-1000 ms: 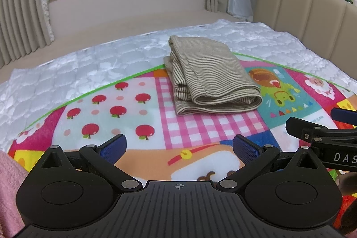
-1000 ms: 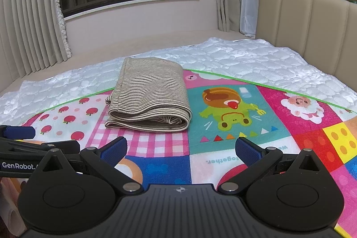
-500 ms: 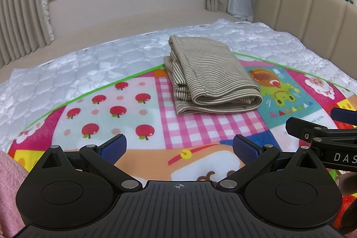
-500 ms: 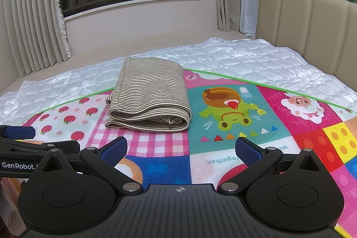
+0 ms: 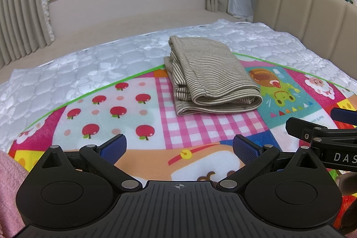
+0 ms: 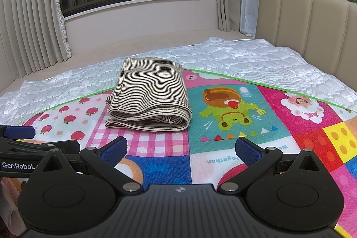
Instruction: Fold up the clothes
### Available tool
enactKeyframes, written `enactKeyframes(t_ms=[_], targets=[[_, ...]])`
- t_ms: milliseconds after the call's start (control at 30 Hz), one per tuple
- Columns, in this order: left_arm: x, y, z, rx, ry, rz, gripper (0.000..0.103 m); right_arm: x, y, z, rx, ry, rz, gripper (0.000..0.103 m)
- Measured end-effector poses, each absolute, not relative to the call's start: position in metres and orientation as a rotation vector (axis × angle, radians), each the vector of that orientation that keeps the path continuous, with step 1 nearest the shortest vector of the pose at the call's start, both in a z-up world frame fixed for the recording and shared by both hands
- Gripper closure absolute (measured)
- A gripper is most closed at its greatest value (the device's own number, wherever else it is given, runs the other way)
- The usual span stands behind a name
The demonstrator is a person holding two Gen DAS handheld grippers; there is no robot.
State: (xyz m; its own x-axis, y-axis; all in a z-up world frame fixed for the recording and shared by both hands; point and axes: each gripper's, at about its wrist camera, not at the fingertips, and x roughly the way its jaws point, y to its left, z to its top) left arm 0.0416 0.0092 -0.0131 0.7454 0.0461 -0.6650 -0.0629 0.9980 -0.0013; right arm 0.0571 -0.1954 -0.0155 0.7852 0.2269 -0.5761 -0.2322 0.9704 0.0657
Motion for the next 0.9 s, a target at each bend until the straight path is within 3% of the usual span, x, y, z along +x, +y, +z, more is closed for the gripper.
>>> enactKeyframes(t_ms=[900], targets=[[0.0400, 0.0088, -0.0116, -0.020, 0.720, 0.065, 0.000, 0.0572, -0.1950, -0.0166, -0.021, 0.628, 0.255, 0.000]])
